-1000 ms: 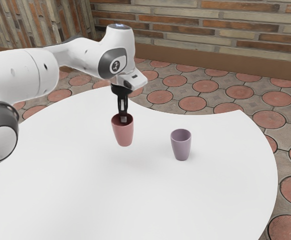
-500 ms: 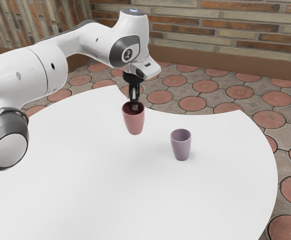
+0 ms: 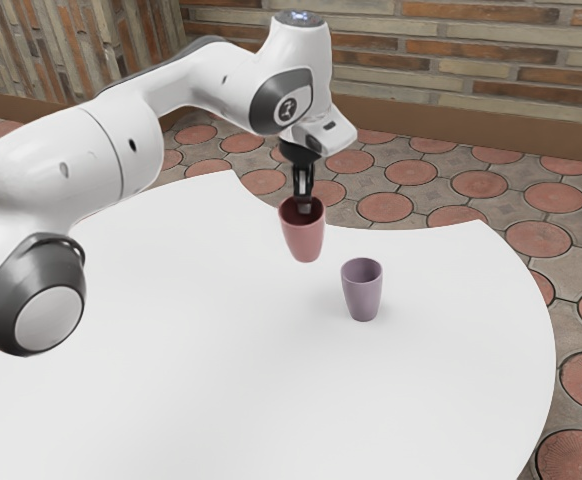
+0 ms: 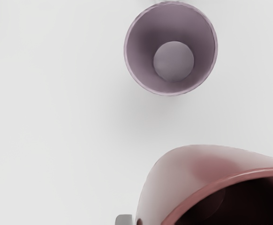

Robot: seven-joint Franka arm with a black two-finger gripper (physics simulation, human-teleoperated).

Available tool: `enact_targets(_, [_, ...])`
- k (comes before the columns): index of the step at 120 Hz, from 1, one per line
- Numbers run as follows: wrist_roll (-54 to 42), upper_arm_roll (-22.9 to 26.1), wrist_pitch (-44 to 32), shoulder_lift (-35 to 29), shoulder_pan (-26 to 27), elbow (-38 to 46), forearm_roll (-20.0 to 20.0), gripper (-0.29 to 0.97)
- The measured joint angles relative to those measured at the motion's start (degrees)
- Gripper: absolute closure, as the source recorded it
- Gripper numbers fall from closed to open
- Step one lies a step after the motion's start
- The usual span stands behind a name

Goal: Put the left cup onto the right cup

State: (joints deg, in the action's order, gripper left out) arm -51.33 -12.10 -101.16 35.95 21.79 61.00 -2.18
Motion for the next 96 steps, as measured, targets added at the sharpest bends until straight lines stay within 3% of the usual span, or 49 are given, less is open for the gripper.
enact_targets(96, [0.9, 0.1, -8.7, 5.6, 2.4, -5.7, 3.2, 0.78])
